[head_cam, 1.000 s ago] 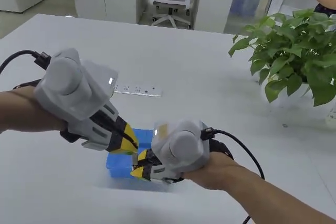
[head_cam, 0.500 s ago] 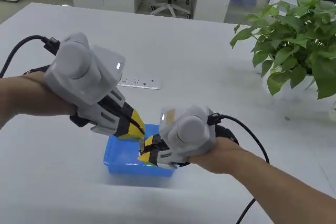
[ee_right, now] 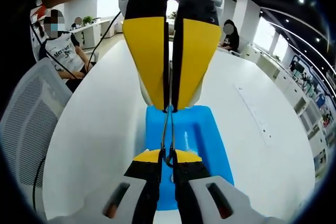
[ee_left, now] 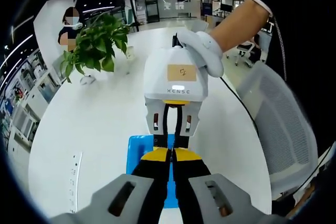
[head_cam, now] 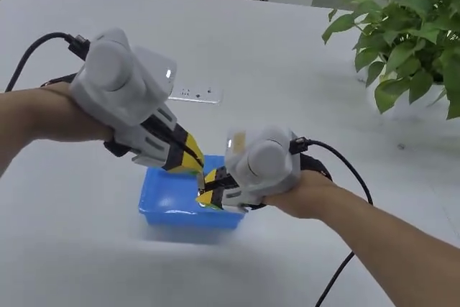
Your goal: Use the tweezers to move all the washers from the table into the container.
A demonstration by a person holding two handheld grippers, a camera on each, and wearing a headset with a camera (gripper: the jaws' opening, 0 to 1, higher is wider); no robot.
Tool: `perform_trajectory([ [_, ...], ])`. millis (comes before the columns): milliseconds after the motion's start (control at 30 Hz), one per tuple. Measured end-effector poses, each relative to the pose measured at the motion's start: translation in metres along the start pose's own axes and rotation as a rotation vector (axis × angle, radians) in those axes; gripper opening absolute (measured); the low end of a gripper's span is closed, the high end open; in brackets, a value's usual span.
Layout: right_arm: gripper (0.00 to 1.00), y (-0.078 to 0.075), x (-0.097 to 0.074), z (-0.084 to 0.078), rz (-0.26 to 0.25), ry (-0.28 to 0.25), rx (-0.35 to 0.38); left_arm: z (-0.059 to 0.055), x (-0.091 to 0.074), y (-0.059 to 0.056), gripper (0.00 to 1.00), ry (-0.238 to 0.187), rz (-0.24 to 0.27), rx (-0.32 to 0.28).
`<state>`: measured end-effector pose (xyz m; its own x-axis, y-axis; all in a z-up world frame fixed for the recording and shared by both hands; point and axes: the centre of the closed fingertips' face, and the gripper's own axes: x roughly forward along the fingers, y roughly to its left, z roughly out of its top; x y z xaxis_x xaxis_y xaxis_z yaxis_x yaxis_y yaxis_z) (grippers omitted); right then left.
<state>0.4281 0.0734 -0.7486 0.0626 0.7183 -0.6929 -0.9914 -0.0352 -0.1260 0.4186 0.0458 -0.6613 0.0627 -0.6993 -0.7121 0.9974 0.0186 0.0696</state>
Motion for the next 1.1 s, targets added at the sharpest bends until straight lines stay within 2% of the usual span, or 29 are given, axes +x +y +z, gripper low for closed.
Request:
perform_trajectory([
  [467, 0.09, -0.011, 0.013, -0.018, 0.017, 0.019, 0.015, -0.016, 0.015, 0.015, 0.05, 0.004, -0.008, -0.026],
  [733, 0.09, -0.014, 0.019, -0.029, 0.028, 0.031, 0.022, -0.023, 0.024, 0.018, 0.05, 0.004, -0.014, -0.036],
  [1100, 0.09, -0.015, 0.026, -0.034, 0.039, 0.038, 0.025, -0.029, 0.028, 0.021, 0.05, 0.006, -0.017, -0.045],
])
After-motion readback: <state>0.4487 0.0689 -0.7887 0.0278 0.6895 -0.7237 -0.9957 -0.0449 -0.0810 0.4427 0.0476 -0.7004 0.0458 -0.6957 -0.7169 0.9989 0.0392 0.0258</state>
